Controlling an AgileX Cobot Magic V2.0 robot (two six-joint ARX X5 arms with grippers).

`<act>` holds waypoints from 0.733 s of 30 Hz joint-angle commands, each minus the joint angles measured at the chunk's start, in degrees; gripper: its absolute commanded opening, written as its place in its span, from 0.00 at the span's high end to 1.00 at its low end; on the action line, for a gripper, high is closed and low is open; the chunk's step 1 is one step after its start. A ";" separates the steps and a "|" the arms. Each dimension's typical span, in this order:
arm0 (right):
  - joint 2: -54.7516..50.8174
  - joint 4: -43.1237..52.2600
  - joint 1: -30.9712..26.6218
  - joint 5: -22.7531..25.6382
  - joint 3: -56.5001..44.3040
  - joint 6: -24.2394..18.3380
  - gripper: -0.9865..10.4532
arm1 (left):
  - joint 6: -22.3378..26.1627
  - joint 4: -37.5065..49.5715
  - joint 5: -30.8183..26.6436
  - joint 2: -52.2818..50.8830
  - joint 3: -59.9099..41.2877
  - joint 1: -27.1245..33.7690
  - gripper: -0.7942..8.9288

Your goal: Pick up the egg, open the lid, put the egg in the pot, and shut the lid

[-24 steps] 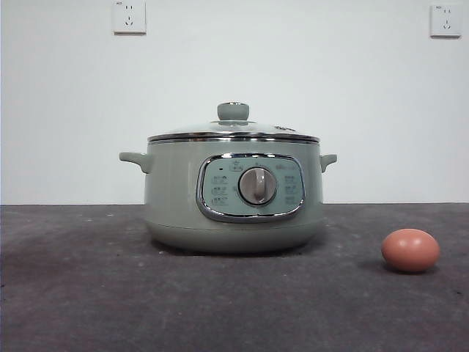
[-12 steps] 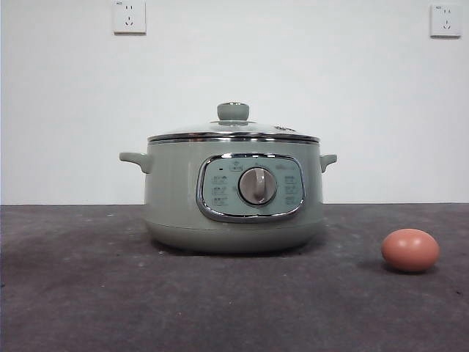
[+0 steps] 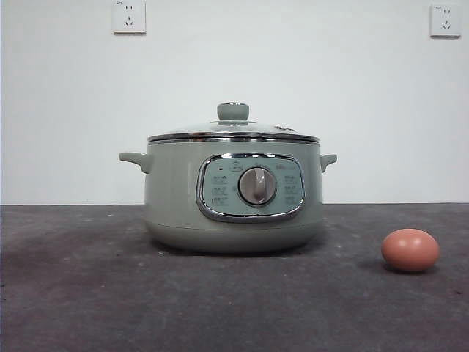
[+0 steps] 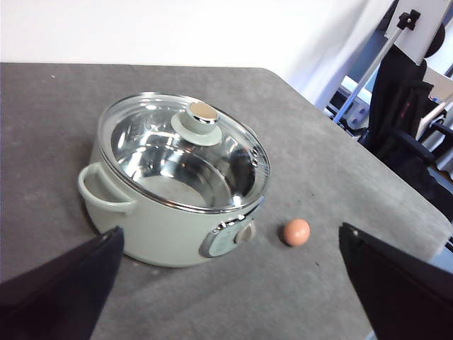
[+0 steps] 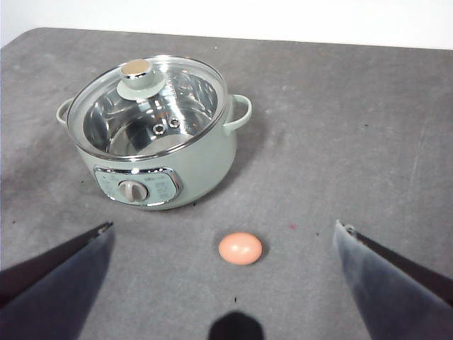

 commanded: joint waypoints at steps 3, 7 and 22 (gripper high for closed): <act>1.07 -0.07 0.07 -0.20 0.15 -0.11 0.44 | 1.84 0.87 0.15 4.74 4.07 -2.32 0.27; 2.43 -0.04 0.07 -0.72 0.15 -0.09 0.44 | 3.78 0.85 -2.01 11.10 8.70 -6.08 0.27; 8.61 -2.14 0.07 -4.31 0.15 0.26 0.44 | 13.57 0.96 -18.12 46.12 34.03 -22.73 0.27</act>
